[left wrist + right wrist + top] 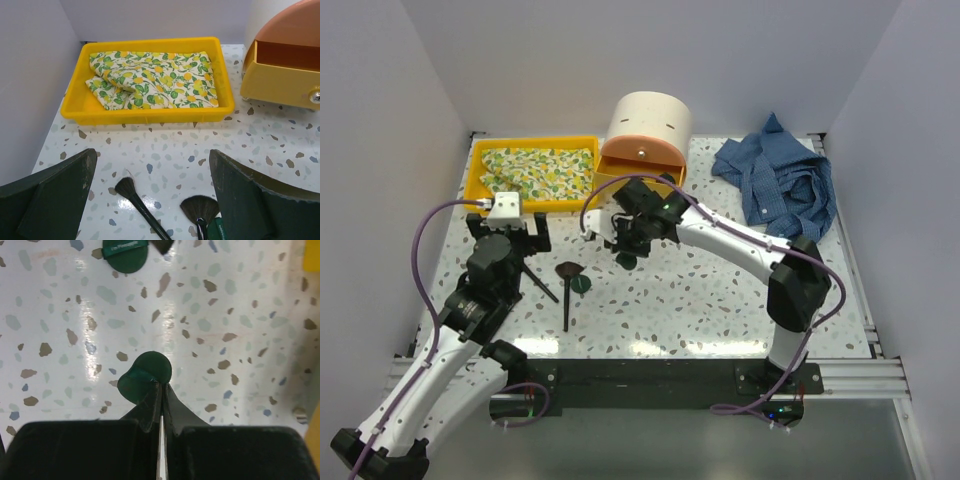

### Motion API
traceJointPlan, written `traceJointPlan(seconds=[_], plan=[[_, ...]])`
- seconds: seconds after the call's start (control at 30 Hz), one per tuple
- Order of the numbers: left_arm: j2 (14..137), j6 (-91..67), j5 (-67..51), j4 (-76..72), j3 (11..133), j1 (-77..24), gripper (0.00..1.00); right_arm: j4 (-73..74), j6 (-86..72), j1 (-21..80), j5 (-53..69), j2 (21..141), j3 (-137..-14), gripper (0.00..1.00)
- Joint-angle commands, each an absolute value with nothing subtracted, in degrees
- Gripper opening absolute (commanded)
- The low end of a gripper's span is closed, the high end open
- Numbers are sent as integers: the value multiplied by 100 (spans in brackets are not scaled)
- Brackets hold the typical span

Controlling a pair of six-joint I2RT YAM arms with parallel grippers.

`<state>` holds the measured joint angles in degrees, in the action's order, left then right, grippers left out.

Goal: Organize the makeup
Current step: Pick up the makeup tool from the center of the board, then place the makeup tool in the drawer.

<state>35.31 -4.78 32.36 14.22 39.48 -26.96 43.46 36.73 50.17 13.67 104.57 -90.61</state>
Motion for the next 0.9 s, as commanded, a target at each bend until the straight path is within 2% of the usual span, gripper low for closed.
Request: traceJointPlan(seconds=[0.0,0.4,0.87], plan=[[3542,-343,3173,1090,3955,-2646,100,4570,3902,4615,1520,10002,-9535,0],[3612,-343,3103,1099,3955,-2646,100,3991,4070,3885,818,9387,-9712,0],[3691,-325,3032,1107,3964,-2646,100,3472,3656,3366,703,9545,-9931,0]])
